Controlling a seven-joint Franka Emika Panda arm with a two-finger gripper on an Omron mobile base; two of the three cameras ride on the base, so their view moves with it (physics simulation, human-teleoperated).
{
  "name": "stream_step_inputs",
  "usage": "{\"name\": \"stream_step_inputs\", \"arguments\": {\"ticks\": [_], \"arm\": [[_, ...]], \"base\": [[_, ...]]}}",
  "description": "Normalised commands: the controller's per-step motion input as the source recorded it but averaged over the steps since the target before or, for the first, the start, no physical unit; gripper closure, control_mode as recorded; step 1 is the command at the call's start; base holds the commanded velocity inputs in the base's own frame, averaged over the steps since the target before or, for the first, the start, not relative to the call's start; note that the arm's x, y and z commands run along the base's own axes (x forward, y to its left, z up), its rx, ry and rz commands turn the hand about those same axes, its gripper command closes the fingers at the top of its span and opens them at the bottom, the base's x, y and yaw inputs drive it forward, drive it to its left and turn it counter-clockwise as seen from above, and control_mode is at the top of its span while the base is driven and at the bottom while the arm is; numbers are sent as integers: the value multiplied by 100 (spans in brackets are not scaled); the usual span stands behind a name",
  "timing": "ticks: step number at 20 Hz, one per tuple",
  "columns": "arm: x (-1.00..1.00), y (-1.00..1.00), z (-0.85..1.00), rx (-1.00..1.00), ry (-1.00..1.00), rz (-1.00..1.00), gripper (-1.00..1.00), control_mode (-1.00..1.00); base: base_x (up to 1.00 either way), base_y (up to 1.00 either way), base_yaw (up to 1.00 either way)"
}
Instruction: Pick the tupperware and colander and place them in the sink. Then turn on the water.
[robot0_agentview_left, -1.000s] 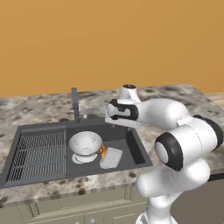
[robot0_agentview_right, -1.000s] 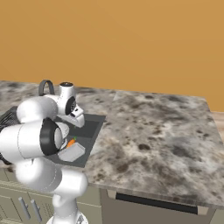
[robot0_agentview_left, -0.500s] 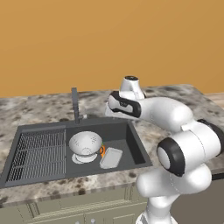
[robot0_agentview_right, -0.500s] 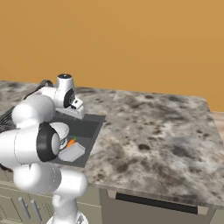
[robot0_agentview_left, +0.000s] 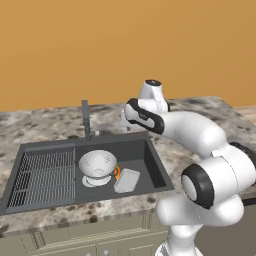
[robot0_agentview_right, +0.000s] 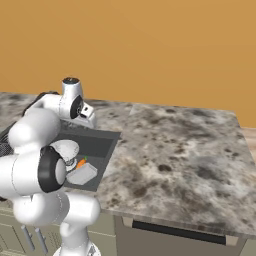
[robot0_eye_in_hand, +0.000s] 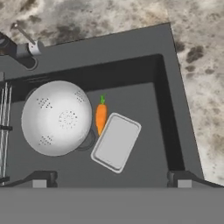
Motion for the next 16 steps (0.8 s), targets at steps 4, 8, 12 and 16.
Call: {"name": "stream_step_inputs", "arguments": {"ticks": [4, 8, 12, 16], "arm": [[0, 1, 0, 0, -22, 2, -100, -100], [3, 0, 0, 0, -23, 0, -100, -100], [2, 2, 9, 0, -26, 1, -100, -100], [0, 9, 10, 0, -28, 3, -100, -100]], "base": [[0, 0, 0], [0, 0, 0], [0, 0, 0], [0, 0, 0]]}}
